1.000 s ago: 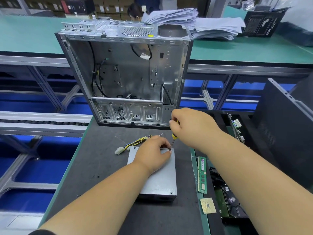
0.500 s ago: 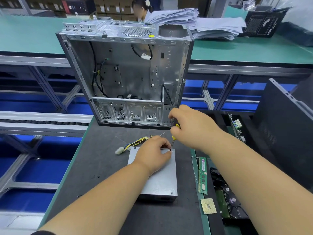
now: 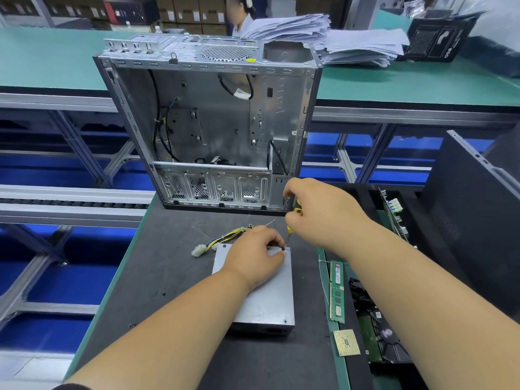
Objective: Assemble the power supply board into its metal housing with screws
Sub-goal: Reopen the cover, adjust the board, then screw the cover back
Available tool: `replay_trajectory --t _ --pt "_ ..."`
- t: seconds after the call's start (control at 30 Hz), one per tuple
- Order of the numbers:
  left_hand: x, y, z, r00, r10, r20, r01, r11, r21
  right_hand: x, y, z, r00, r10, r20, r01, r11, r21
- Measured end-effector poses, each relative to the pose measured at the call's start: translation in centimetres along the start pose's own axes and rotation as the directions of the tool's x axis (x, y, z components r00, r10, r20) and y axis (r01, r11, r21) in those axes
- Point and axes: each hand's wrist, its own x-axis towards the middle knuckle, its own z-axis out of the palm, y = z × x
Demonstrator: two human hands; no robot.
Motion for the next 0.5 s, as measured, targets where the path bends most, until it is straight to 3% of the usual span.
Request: replay_trajectory --t 0.23,0.4,0.5 --pt "-0.01 0.08 0.02 1.000 -0.007 -0.004 0.007 1.000 0.005 0.25 0.28 0.02 1.000 0.009 0.003 -0.008 0.979 -0.206" --pt "-0.06 0.08 0.00 1.000 -0.005 0.000 0.005 1.000 -0.013 -0.06 0.09 0.00 1.000 -0.014 0.005 0.014 0.999 -0.042" --pt "0.00 0.09 0.03 1.000 -0.008 -0.001 0.008 1.000 -0.004 0.10 0.26 -0.49 0.999 -0.033 -0.003 0.033 0.998 -0.044"
